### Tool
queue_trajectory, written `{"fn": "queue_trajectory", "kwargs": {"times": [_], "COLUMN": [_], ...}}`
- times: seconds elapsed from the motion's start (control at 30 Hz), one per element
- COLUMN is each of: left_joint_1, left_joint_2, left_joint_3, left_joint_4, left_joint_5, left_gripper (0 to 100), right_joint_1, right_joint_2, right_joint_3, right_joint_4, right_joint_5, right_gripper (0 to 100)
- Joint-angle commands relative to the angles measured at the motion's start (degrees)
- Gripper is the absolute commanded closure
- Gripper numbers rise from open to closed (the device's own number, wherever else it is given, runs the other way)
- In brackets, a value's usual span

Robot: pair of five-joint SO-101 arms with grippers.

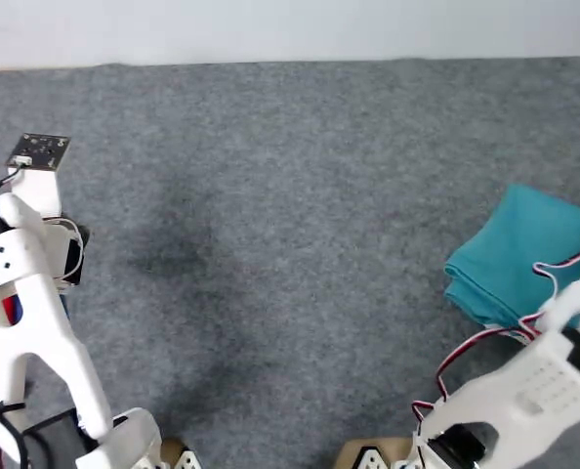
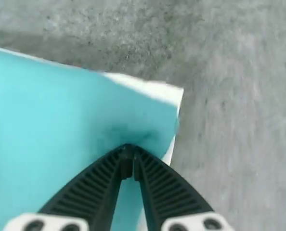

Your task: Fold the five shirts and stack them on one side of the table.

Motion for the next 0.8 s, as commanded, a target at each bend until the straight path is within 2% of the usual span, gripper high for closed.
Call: {"fn": "queue_trajectory", "kwargs": {"times": [0.0,0.2,0.37,0.63,0.77], "left_joint_1": [0.35,0.35,0.26,-1.49,-5.1], "left_joint_2": [-2.29,-7.38,-13.36,-15.47,-15.47], "left_joint_3": [-0.4,-0.4,-0.22,-0.4,-0.31], "left_joint_4": [1.41,1.41,1.41,0.97,-1.14], "left_joint_5": [-0.26,-0.26,-0.26,2.81,2.55], "left_gripper": [99,99,99,99,92], "right_joint_1": [1.19,0.84,-2.42,-14.29,-19.56], "right_joint_2": [3.21,-0.66,-9.89,-22.02,-23.87], "right_joint_3": [-2.55,-2.64,-2.64,-2.55,-2.46], "right_joint_4": [-6.46,-4.35,1.8,21.76,31.43], "right_joint_5": [5.1,5.19,-0.88,-7.91,-14.33], "right_gripper": [99.0,99.0,99.0,99.0,99.0]}}
